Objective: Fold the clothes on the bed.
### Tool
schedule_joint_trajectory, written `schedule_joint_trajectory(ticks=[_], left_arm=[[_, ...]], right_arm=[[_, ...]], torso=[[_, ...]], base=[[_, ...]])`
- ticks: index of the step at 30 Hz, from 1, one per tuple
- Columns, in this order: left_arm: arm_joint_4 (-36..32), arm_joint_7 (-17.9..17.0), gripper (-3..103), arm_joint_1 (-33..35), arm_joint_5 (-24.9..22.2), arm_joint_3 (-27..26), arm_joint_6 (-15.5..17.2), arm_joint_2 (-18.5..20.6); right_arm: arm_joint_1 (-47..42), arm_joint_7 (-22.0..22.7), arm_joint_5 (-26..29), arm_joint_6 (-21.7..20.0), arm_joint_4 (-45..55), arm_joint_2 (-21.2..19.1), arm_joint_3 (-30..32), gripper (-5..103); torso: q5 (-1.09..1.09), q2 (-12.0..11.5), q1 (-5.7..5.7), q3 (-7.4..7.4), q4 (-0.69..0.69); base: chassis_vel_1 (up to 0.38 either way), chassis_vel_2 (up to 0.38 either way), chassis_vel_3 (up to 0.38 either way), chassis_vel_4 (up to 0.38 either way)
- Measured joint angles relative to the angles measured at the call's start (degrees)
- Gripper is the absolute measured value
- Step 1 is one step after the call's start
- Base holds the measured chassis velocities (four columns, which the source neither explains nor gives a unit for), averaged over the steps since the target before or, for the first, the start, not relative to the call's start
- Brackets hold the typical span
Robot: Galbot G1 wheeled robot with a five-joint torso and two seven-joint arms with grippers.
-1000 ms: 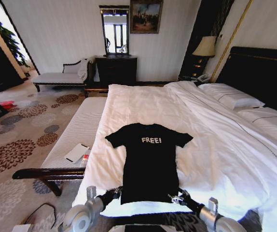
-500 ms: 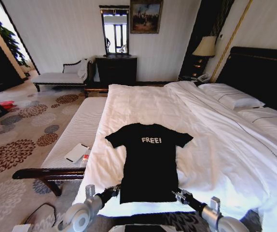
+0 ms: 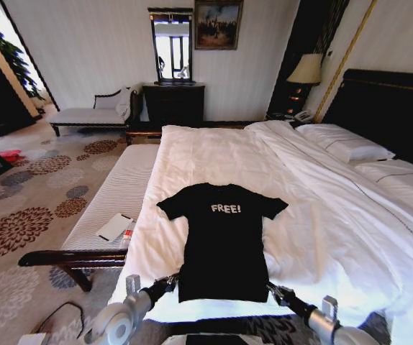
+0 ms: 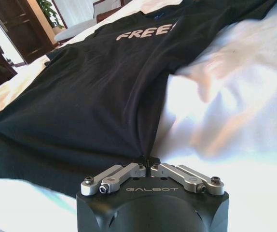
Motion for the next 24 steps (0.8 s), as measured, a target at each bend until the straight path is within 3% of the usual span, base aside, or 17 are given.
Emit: schedule_joint_trajectory(ticks=[4,7,24], left_arm=[[-0.07,0.05,0,0.01,0.04,-0.06,-0.06,-0.02],[-0.24,0.06,0,-0.25,0.20,0.30,-0.09,-0.41],[-1.00,0.49,0,0.74,0.85,-0.05,-0.23,-0.20]], right_arm=[[-2.54,0.37,-1.86,0.30,1.34,-0.09,2.42,0],[-7.10,1.84,-6.80,0.49,4.90,-0.61,6.65,0],[-12.13,4.67,-15.08,0.93,5.69,0.37,10.88,0]], torso=[[0.00,0.00,0.00,0.00,0.00],[-0.01,0.00,0.00,0.00,-0.02],[-0.01,0.00,0.00,0.00,-0.02]], base=[[0.000,0.000,0.000,0.000],[0.000,0.000,0.000,0.000],[0.000,0.000,0.000,0.000]])
